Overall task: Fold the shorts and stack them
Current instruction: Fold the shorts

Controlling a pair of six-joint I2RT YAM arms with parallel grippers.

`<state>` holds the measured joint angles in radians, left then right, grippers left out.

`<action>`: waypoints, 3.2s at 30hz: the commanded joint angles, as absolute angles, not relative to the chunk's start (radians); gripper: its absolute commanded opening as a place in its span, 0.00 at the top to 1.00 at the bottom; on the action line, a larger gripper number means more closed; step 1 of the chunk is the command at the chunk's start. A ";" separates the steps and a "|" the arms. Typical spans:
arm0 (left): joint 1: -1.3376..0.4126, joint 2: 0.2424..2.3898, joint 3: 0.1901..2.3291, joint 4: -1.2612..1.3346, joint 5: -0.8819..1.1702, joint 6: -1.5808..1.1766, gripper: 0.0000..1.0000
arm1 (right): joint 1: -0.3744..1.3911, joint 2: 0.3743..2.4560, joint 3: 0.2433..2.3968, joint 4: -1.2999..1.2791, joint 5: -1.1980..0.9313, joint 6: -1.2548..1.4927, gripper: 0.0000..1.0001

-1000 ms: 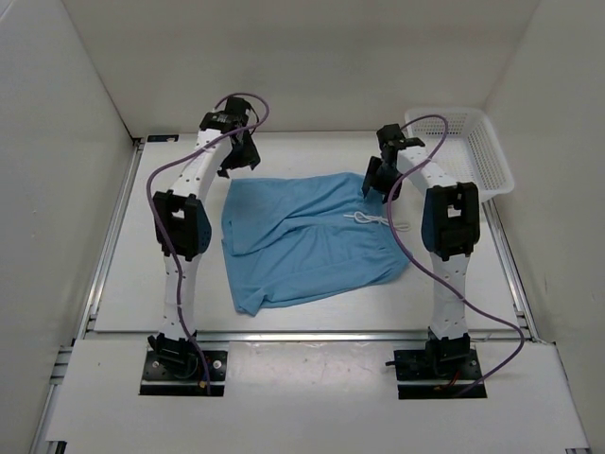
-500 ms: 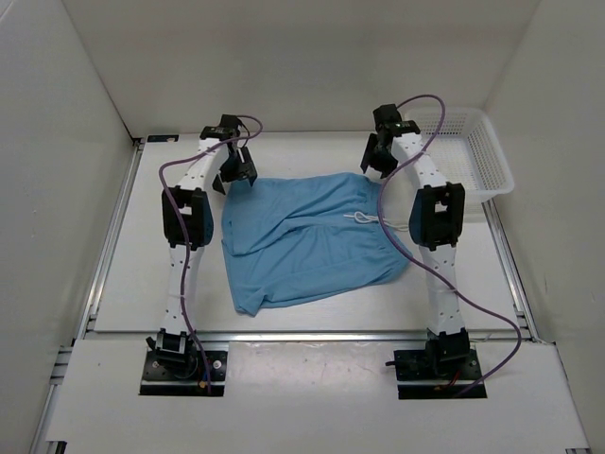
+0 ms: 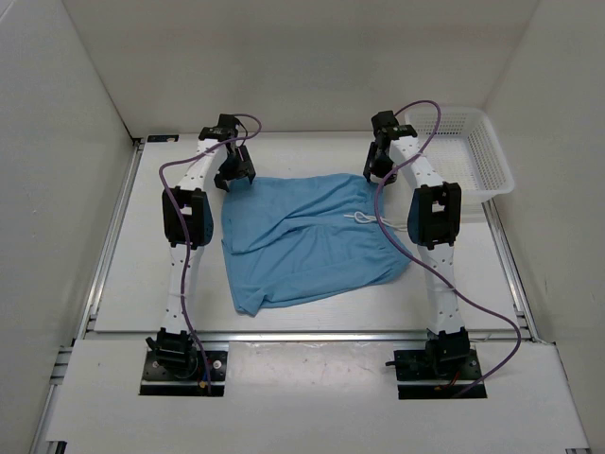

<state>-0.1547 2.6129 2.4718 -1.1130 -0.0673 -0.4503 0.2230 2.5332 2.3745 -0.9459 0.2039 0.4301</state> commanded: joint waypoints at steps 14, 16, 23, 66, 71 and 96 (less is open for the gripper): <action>-0.103 2.694 2.586 -1.020 0.137 -0.535 0.90 | 0.199 2.487 2.341 -0.965 0.144 0.385 0.38; -0.075 2.656 2.586 -0.993 0.137 -0.546 0.90 | 0.190 2.487 2.330 -0.965 0.144 0.376 0.38; -0.025 2.582 2.635 -0.953 0.147 -0.604 0.90 | 0.190 2.496 2.304 -0.934 0.077 0.376 0.53; -0.053 1.760 2.038 -0.954 0.209 -0.541 0.90 | 0.199 2.027 2.028 -0.807 0.187 0.442 0.99; -0.175 1.495 1.576 -0.945 0.167 -0.581 0.90 | 0.218 1.895 1.818 -0.788 0.239 0.442 0.99; -0.414 1.389 0.957 -0.928 0.081 -0.759 0.05 | 0.255 1.401 1.074 -0.822 0.337 0.482 0.82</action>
<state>-0.3943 1.3392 0.9630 -0.9554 0.1062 -0.7635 0.2443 1.4147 1.1019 -0.7635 0.3359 0.5003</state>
